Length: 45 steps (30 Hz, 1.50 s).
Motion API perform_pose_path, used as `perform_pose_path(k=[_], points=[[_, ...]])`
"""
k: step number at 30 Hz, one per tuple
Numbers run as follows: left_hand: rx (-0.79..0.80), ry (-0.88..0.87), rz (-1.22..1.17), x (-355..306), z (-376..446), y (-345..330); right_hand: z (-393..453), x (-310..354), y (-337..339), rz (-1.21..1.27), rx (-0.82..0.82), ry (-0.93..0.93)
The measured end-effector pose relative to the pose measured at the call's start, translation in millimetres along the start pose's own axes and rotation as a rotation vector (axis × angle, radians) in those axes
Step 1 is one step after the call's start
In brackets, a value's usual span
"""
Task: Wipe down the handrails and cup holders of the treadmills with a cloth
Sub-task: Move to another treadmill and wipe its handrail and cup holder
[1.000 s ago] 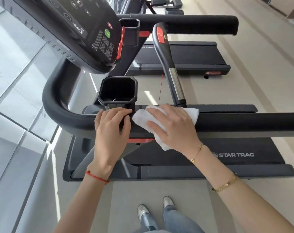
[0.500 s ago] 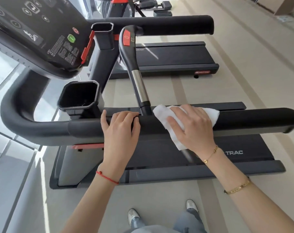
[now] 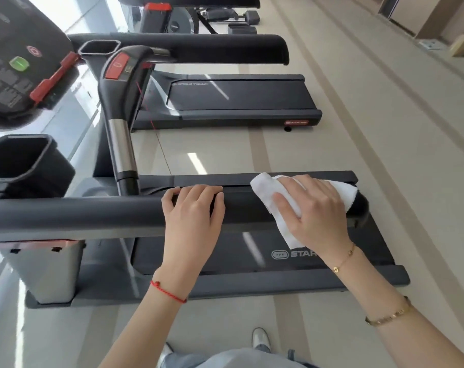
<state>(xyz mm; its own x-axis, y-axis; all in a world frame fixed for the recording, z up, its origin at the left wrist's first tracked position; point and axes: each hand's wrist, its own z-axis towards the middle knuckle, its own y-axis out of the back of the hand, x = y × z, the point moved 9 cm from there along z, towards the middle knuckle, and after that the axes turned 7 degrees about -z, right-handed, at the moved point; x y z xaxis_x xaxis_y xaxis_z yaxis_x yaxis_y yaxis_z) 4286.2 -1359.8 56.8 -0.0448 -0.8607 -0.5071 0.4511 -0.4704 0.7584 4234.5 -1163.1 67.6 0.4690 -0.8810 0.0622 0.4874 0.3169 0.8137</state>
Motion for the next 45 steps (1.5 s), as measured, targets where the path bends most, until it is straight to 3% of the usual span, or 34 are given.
perform_pose_path(k=[5, 11, 14, 17, 20, 27, 29, 34, 36, 41, 43, 45], points=[[0.007, 0.026, 0.031, -35, -2, -22, 7, -26, -8, 0.058, 0.190, 0.047], [-0.012, 0.035, 0.056, -64, -3, -42, -11, -43, 3, 0.094, 0.106, 0.224], [-0.012, 0.046, 0.065, -78, -3, -49, -14, -72, 8, 0.236, 0.110, 0.104], [0.009, 0.059, 0.064, -90, -2, -57, -5, -102, -6, 0.427, 0.263, -0.124], [0.041, 0.057, 0.055, -102, 1, -65, 2, -111, -25, 0.469, 0.392, -0.223], [0.132, 0.033, 0.057, -113, 5, -78, -37, -102, 4, 0.450, 0.007, -0.065], [0.136, 0.024, 0.047, -115, 7, -79, -39, -110, -1, 0.498, 0.040, -0.097], [0.172, 0.011, 0.027, -123, 9, -85, -30, -148, -31, 0.965, 0.258, -0.505], [0.172, 0.005, 0.024, -125, 10, -86, -37, -149, -25, 0.913, 0.206, -0.497], [0.169, 0.002, 0.003, -123, 9, -87, -64, -126, -8, 0.631, 0.060, -0.279], [0.172, 0.001, 0.004, -123, 9, -87, -55, -130, -12, 0.634, 0.110, -0.256], [0.174, 0.001, 0.006, -123, 9, -87, -39, -145, -27, 0.805, 0.248, -0.390]])
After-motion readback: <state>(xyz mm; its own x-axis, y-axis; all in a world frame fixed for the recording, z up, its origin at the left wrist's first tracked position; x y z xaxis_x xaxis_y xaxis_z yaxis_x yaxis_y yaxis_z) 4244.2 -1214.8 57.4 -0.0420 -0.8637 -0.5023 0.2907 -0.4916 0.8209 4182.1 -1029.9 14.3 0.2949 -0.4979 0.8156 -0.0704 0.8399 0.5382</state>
